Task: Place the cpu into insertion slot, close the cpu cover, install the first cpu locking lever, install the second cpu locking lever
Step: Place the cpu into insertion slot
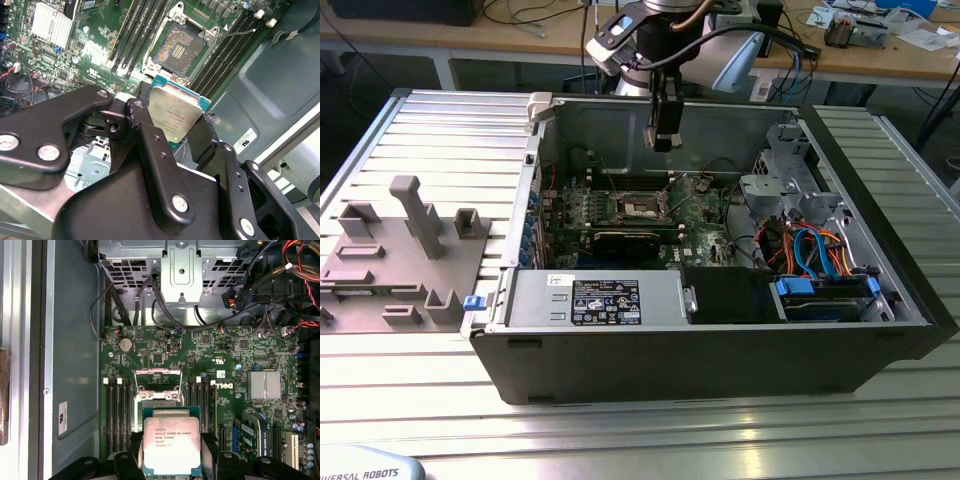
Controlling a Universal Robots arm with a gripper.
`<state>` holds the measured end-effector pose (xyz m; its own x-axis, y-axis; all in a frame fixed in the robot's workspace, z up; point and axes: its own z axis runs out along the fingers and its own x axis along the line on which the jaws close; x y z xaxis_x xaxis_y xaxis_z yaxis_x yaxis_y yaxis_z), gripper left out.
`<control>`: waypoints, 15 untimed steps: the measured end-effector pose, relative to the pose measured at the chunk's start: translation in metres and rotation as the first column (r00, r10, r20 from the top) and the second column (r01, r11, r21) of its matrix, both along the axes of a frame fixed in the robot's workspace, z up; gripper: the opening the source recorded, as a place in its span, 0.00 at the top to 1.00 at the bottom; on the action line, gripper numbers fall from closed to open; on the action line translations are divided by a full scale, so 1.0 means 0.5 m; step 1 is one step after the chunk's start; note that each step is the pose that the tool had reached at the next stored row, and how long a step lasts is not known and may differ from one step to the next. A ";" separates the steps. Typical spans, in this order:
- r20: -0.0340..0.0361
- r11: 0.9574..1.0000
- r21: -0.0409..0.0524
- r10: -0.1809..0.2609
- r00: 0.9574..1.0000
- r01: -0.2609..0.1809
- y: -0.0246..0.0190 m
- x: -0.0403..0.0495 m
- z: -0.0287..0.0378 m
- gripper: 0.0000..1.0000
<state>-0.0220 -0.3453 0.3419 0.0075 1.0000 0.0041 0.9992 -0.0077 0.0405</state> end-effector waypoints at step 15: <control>0.000 1.000 0.000 -0.025 1.000 0.025 0.0000 0.000 0.000 0.46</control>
